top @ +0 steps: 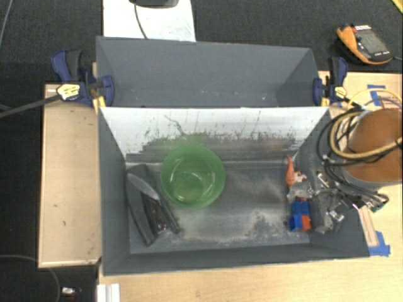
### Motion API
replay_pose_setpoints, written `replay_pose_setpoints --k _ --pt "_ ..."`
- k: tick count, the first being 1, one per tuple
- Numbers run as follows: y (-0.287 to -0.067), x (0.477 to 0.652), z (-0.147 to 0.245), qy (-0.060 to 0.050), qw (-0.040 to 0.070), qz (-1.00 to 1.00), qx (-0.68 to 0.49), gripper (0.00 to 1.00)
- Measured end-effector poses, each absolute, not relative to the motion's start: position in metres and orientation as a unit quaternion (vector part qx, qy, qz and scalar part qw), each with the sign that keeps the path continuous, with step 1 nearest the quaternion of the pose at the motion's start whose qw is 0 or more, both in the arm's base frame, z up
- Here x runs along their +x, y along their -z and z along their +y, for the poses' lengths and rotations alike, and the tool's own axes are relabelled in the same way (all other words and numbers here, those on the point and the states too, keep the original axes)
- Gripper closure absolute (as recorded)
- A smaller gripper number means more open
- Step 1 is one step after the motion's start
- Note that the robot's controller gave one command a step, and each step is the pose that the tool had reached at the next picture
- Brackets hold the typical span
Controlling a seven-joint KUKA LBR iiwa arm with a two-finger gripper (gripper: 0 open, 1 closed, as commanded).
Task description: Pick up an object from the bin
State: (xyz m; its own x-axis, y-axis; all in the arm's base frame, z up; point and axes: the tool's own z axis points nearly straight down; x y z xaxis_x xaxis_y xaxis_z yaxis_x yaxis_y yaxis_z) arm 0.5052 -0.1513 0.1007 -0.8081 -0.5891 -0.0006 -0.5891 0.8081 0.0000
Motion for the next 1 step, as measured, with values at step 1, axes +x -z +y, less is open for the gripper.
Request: replay_pose_setpoints --k 1 --pt "-0.0712 0.5086 -0.1421 -0.005 0.004 0.907 -0.421 0.0"
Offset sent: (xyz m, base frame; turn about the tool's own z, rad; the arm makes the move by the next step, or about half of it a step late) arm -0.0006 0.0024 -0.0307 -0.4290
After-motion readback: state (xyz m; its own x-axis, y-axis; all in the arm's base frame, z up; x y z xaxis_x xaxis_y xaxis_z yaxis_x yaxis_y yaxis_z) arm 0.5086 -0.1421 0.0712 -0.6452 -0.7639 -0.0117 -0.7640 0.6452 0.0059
